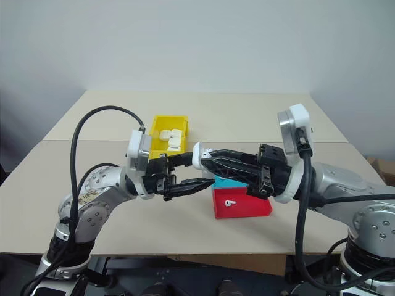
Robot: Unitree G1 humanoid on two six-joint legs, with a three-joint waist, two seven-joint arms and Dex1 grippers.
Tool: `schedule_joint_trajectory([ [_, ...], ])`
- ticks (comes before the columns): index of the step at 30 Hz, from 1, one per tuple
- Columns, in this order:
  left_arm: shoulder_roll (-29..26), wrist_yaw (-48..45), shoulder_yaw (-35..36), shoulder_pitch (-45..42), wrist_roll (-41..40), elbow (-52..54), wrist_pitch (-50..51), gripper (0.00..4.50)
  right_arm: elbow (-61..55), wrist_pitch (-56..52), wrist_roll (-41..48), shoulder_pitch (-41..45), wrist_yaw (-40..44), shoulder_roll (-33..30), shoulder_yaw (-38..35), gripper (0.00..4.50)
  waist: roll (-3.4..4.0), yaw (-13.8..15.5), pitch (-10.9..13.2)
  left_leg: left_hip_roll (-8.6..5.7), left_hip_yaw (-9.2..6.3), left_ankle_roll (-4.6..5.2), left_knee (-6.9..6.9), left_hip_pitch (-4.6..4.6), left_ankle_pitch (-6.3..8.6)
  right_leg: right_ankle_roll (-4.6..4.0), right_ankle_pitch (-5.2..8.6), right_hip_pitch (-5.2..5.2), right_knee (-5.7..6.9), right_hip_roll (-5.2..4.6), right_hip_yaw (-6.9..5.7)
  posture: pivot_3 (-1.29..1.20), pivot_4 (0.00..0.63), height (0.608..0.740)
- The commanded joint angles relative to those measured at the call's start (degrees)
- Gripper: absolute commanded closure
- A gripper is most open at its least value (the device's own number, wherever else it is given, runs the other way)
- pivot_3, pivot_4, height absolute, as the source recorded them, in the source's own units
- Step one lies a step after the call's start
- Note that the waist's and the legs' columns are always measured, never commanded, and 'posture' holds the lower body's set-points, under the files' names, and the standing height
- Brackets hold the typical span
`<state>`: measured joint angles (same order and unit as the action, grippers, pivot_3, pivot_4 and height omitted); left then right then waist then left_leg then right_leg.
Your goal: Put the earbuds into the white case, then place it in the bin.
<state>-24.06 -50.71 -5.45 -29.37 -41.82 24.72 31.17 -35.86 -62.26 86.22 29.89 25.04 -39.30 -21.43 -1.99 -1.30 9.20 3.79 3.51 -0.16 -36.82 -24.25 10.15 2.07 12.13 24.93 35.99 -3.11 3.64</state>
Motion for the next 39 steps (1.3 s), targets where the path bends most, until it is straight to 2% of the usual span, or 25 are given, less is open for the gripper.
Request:
schedule_joint_trajectory([
  [1, -0.1, 0.2, 1.2, -0.2, -0.9, 2.7, -0.9, 1.77, -1.0, 4.1, -1.4, -0.9, 1.1, -1.5, 0.4, 3.89, 0.00, 0.1, 0.0, 0.00, 0.00, 0.00, 0.00, 0.00, 0.00, 0.00, 0.00, 0.00, 0.00, 0.00, 0.00, 0.00, 0.150, 0.740],
  [24, 0.1, 0.3, 1.5, -0.2, -0.9, 2.8, -1.4, 1.77, -1.8, 11.1, -5.1, -5.6, 4.8, -6.5, 5.3, 3.89, -0.01, 0.3, 0.0, -0.01, 0.01, 0.00, 0.00, -0.03, 0.00, 0.00, 0.01, 0.00, -0.08, -0.02, 0.00, 0.00, 0.150, 0.740],
  [35, -0.1, 0.6, 1.7, -0.1, -1.3, 3.1, -1.0, 1.77, -1.7, 12.6, -5.5, -7.5, 5.5, -8.8, 4.4, 0.22, -0.01, 0.4, 0.0, -0.01, 0.01, 0.00, 0.00, -0.03, 0.00, 0.01, 0.01, 0.00, -0.09, -0.02, 0.00, 0.00, 0.150, 0.740],
  [39, -0.1, 0.5, 1.7, -0.3, -1.3, 2.7, -1.0, 1.77, -1.7, 13.3, -5.3, -8.3, 6.4, -10.1, 2.9, 0.22, -0.02, 0.4, 0.0, -0.01, 0.01, 0.00, 0.00, -0.04, 0.00, 0.01, 0.01, 0.00, -0.10, -0.02, 0.00, 0.00, 0.150, 0.740],
])
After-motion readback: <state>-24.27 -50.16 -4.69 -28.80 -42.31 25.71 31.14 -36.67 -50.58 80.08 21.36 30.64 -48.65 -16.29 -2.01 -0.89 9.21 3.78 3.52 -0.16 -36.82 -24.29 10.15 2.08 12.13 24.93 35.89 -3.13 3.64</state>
